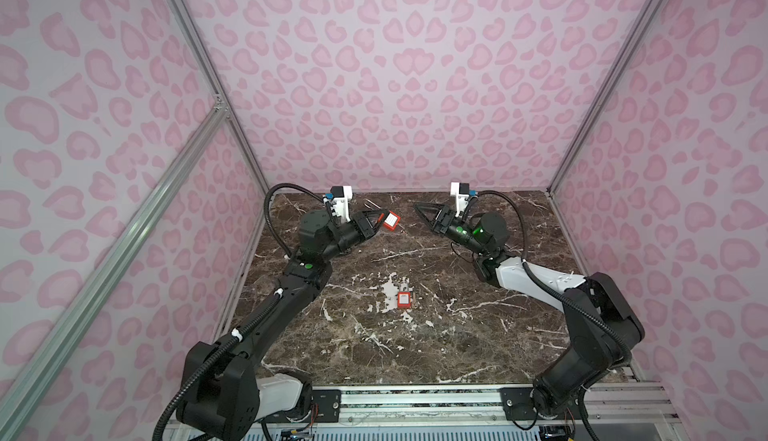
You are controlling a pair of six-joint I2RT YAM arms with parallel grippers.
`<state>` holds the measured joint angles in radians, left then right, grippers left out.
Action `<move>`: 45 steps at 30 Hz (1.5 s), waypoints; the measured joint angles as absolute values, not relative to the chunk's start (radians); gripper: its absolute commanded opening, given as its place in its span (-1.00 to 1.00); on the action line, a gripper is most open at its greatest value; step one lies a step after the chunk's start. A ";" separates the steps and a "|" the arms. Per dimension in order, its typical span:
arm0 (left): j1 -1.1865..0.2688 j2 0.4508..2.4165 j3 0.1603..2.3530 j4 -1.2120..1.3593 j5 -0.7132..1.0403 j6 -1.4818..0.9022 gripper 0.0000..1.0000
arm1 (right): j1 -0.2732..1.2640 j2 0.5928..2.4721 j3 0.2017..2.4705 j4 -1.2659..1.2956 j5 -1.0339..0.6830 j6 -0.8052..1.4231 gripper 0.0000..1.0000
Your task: Lock with the key
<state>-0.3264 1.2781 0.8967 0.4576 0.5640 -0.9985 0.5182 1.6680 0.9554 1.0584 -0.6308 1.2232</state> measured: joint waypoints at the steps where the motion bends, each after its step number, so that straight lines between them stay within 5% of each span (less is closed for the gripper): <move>1: -0.321 1.278 0.894 0.476 0.561 -1.010 -0.89 | 0.529 1.672 0.955 1.081 -0.630 1.242 0.48; 10: -0.321 1.275 0.870 0.630 0.572 -1.097 -0.90 | 0.617 1.723 0.953 1.186 -0.604 1.293 0.48; 30: -0.323 1.202 0.766 0.645 0.556 -1.105 -0.85 | 0.687 1.844 1.051 1.301 -0.621 1.365 -0.53; 32: -0.322 1.206 0.767 0.648 0.554 -1.092 -0.75 | 0.687 1.851 1.056 1.302 -0.622 1.397 -0.63; 35: -0.322 1.207 0.767 0.660 0.554 -1.081 -0.10 | 0.687 1.851 1.060 1.308 -0.621 1.419 -0.77; 37: -0.322 1.207 0.768 0.659 0.554 -1.083 0.14 | 0.687 1.851 1.060 1.301 -0.622 1.402 -0.83; 45: -0.316 1.180 0.760 0.628 0.551 -1.068 0.34 | 0.658 1.827 1.025 1.283 -0.625 1.375 -0.86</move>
<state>-0.3161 1.1797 0.7601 0.6285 0.5514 -1.0676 0.6582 1.8275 1.0248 1.2835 -0.6254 1.3750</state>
